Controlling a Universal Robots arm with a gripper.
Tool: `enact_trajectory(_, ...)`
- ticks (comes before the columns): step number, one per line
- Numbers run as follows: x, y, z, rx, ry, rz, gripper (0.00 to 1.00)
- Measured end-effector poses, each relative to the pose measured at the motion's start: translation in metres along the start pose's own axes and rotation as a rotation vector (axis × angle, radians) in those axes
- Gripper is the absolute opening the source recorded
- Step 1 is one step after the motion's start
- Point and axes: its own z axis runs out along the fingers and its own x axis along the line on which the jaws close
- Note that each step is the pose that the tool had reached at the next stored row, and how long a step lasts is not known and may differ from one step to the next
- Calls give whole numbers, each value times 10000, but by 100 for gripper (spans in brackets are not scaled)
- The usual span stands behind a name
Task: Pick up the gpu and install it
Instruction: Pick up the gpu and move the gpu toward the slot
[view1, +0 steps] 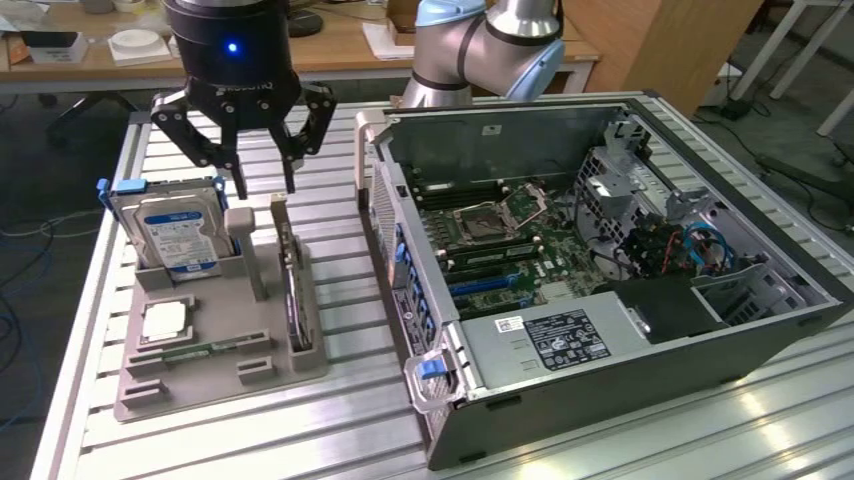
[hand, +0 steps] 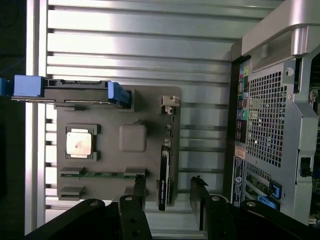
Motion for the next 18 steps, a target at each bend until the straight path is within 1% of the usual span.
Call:
enact_trajectory(9, 1, -1, 65, 0, 0, 0, 49)
enact_trajectory(18, 1, -2, 90, 0, 11, 1, 49)
